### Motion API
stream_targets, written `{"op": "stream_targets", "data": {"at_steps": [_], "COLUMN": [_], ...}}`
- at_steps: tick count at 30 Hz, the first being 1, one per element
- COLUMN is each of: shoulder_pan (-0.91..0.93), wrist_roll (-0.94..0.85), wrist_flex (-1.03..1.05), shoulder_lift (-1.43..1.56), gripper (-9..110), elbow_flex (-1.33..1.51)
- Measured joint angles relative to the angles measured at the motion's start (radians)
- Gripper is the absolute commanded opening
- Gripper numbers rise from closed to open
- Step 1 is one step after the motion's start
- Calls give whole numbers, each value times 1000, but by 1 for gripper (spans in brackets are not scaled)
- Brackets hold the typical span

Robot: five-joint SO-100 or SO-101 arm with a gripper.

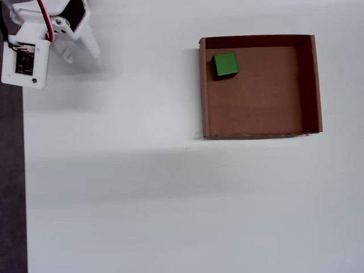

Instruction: Grasp a green cube and put it in a box.

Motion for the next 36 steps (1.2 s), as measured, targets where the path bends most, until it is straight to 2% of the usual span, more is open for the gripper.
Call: {"op": "stream_targets", "data": {"at_steps": [5,22,30,36], "shoulder_pan": [38,130,129,129], "wrist_roll": [-52,-169,-169,-169], "wrist_flex": [9,-32,126,160], "shoulder_lift": [123,276,408,414], "gripper": [21,21,21,21], "elbow_flex": [107,275,279,279]}}
